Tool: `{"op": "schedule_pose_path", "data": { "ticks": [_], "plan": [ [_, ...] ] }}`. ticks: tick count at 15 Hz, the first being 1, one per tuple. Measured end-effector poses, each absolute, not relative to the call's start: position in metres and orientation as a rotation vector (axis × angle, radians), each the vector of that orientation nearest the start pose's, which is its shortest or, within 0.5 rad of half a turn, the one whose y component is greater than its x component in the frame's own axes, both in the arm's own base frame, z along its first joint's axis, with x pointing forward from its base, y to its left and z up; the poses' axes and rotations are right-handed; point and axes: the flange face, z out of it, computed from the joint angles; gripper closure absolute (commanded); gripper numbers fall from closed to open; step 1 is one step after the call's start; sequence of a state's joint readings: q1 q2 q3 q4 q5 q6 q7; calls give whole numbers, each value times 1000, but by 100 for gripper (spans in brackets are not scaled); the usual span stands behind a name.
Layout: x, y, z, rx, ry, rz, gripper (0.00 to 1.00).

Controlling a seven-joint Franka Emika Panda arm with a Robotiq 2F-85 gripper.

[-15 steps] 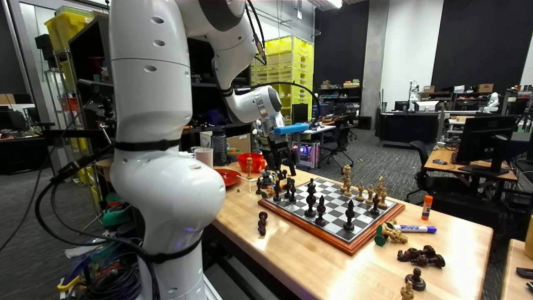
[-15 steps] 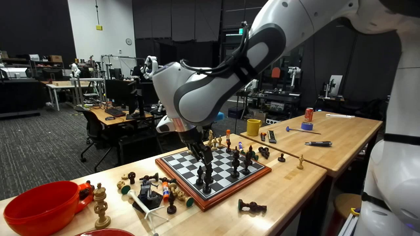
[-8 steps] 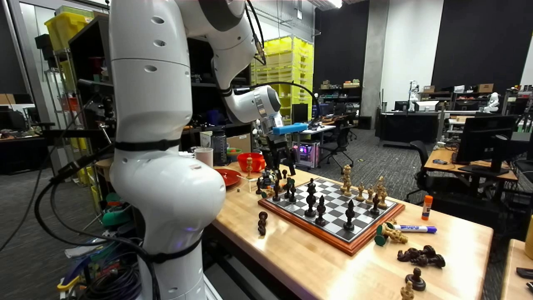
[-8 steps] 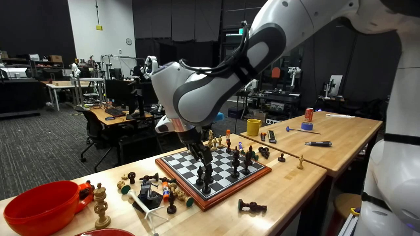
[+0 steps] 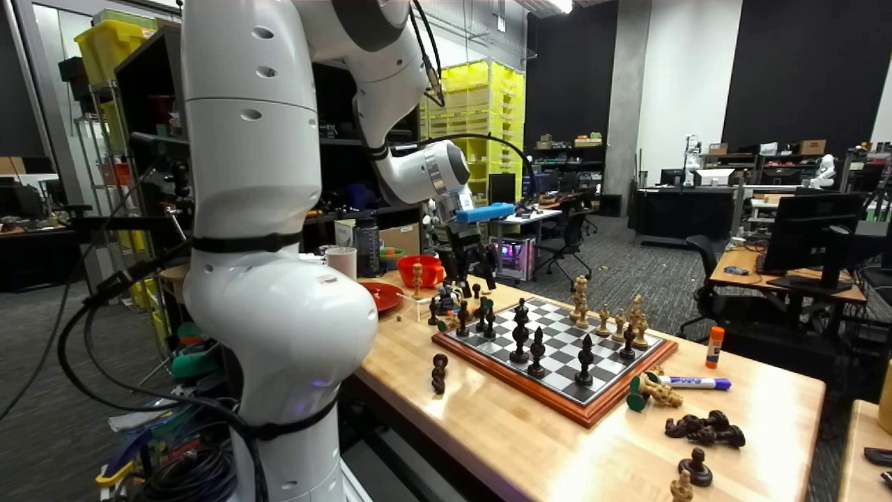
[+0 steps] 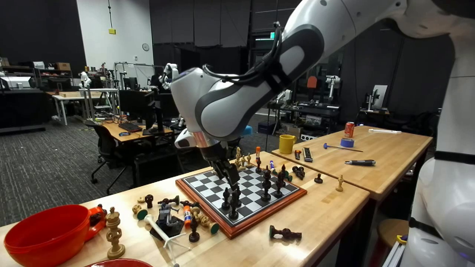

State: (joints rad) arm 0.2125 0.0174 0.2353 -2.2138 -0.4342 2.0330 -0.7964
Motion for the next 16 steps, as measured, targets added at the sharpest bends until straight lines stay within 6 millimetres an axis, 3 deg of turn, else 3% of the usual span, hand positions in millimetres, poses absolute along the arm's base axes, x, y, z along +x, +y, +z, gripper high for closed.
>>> {"op": "schedule_pose_path", "data": {
  "ticks": [2, 7, 12, 16],
  "plan": [
    [471, 199, 360, -2540, -2324, 442, 38],
    [472, 199, 359, -2539, -2343, 452, 37],
    [472, 199, 356, -2534, -2344, 462, 51],
    [473, 199, 350, -2526, -2342, 475, 53]
  ]
}}
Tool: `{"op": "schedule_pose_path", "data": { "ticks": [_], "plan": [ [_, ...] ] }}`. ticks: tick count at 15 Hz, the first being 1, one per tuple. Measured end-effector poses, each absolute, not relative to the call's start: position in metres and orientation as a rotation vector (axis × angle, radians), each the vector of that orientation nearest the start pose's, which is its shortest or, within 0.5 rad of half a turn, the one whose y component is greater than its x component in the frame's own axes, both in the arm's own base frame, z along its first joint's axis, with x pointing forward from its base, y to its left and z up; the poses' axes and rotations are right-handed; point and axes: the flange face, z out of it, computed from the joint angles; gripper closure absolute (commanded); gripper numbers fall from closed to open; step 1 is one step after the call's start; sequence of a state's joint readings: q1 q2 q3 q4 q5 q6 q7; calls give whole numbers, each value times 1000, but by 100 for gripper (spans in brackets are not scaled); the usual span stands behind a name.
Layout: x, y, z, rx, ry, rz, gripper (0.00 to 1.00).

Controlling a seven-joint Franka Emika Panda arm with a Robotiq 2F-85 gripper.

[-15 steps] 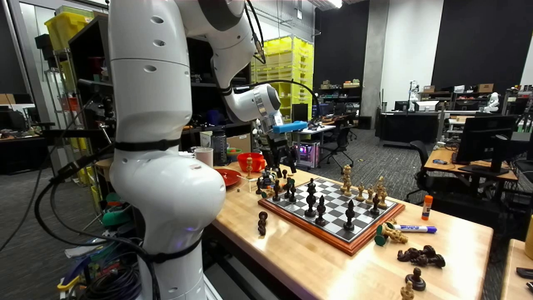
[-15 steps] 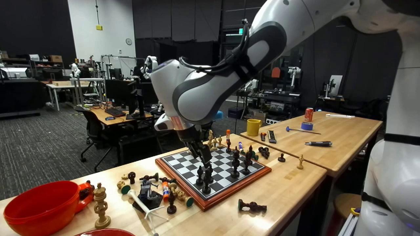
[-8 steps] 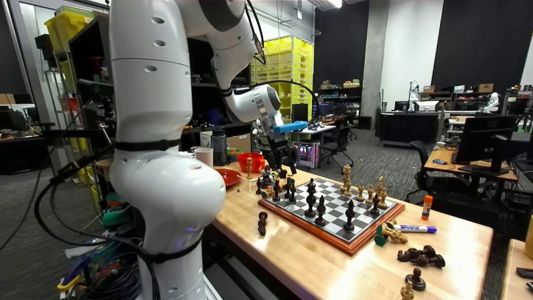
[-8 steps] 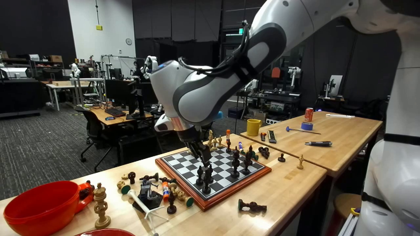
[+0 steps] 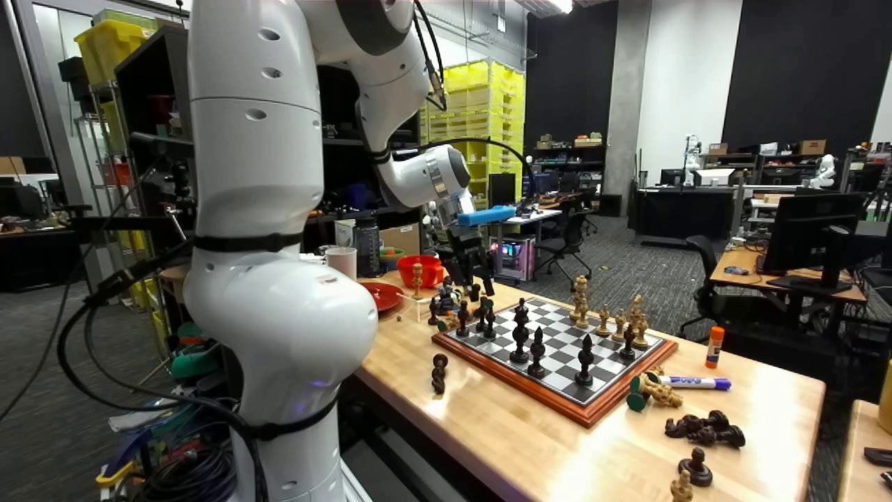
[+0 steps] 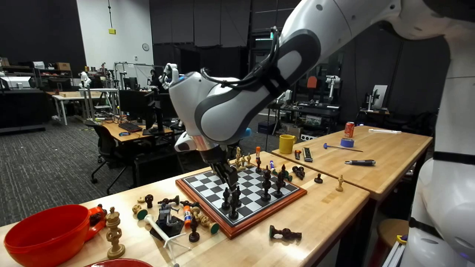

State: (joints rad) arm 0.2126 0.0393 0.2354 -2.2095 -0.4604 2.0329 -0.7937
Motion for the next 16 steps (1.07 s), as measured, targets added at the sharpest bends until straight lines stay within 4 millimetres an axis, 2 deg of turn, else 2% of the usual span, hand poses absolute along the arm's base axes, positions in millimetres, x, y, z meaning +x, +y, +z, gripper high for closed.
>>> {"op": "schedule_pose_path", "data": {
  "ticks": [3, 6, 7, 9, 12, 16],
  "plan": [
    [474, 200, 346, -2520, -2340, 485, 51],
    [476, 201, 343, -2515, -2339, 491, 56],
    [477, 201, 342, -2514, -2338, 492, 78],
    [478, 201, 340, -2511, -2337, 495, 82],
    [480, 202, 338, -2507, -2336, 498, 100],
    [481, 202, 337, -2505, -2336, 502, 97]
  ]
}}
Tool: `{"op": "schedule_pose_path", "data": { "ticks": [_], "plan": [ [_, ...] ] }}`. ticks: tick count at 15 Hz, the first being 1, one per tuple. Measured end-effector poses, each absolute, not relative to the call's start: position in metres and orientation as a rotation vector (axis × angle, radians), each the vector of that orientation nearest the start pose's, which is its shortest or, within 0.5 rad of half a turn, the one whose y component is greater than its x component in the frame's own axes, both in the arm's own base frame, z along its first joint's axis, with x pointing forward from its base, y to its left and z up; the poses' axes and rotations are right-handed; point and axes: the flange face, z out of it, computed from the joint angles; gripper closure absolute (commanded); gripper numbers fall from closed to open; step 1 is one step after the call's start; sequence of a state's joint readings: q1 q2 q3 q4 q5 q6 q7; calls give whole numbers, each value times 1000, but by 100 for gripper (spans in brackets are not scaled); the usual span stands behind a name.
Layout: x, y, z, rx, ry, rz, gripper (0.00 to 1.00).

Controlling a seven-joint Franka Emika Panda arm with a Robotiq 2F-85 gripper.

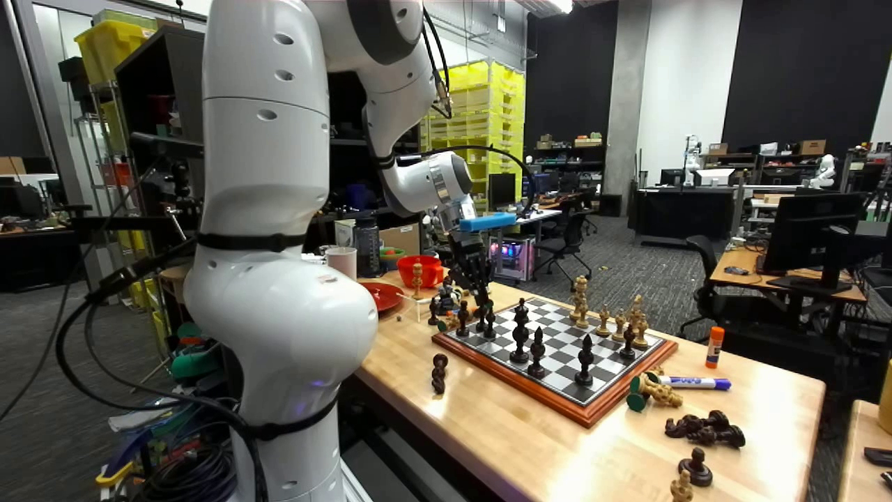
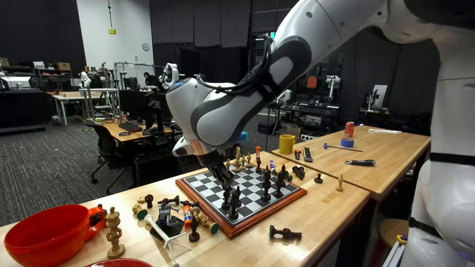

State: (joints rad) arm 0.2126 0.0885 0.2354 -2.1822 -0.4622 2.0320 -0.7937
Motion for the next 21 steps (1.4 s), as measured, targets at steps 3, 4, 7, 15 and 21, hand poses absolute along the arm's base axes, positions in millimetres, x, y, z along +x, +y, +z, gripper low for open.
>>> {"op": "schedule_pose_path", "data": {
  "ticks": [3, 4, 7, 15, 21],
  "plan": [
    [481, 203, 337, -2505, -2336, 503, 97],
    [480, 203, 337, -2505, -2336, 504, 97],
    [479, 204, 336, -2500, -2338, 516, 97],
    [471, 215, 335, -2468, -2368, 550, 97],
    [470, 217, 335, -2465, -2372, 552, 59]
  ]
}}
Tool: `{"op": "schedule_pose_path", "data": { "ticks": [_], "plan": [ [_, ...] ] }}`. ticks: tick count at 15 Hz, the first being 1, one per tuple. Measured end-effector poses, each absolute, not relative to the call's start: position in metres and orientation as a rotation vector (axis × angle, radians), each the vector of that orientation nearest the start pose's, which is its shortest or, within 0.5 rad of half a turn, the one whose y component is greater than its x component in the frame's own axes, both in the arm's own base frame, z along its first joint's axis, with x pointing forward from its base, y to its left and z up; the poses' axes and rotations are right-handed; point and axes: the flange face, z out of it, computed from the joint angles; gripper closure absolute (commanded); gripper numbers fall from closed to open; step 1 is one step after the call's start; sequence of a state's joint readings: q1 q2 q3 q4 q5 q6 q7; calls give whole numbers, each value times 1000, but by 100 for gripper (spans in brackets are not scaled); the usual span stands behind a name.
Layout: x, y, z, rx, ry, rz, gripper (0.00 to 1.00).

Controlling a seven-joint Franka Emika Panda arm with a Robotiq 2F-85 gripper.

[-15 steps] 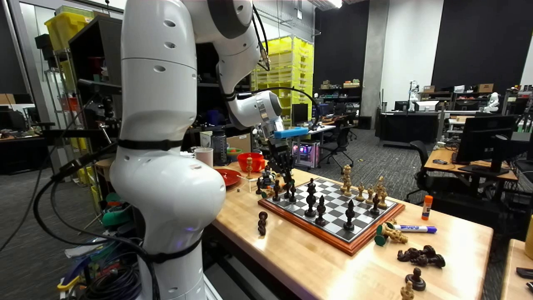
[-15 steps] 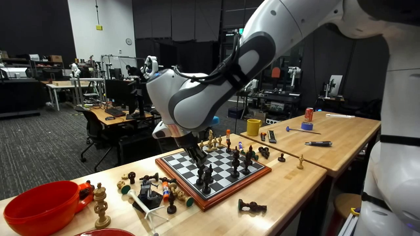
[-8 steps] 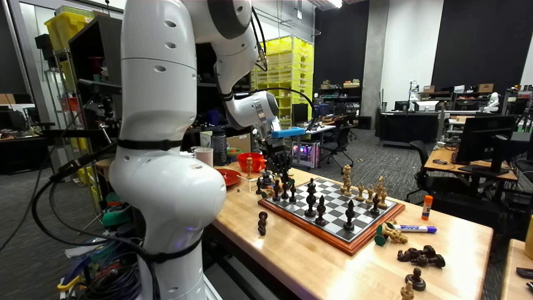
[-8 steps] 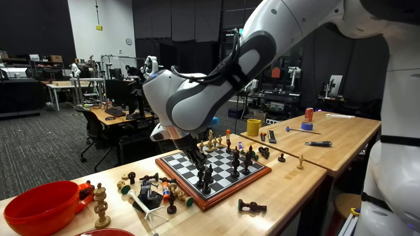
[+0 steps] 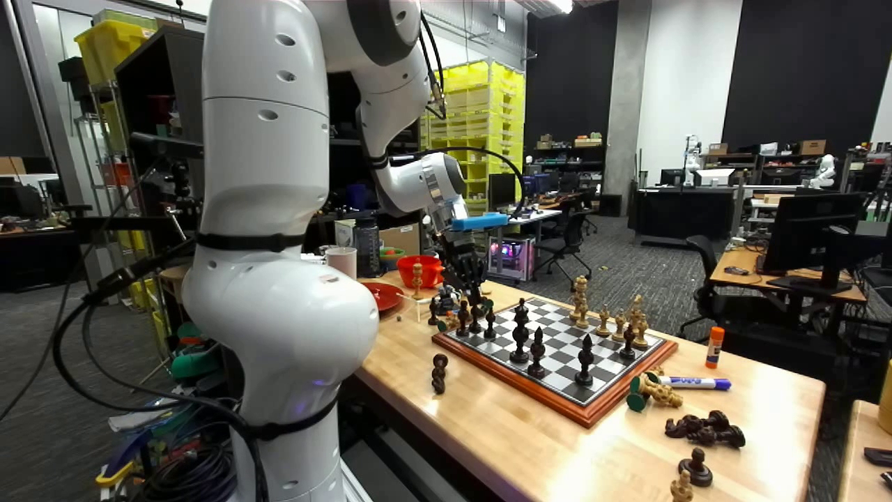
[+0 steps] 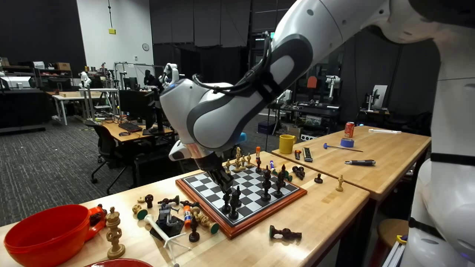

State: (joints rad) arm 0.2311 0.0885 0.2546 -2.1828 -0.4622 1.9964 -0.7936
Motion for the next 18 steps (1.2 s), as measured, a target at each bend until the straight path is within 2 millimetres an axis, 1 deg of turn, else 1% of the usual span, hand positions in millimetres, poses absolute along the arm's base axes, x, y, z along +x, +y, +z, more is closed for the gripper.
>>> {"op": "schedule_pose_path", "data": {
  "ticks": [4, 5, 8, 16, 18],
  "plan": [
    [469, 217, 334, -2464, -2372, 553, 34],
    [469, 217, 334, -2463, -2373, 553, 30],
    [469, 218, 335, -2460, -2377, 551, 27],
    [467, 224, 339, -2455, -2395, 534, 37],
    [467, 225, 339, -2454, -2396, 532, 33]
  ]
}}
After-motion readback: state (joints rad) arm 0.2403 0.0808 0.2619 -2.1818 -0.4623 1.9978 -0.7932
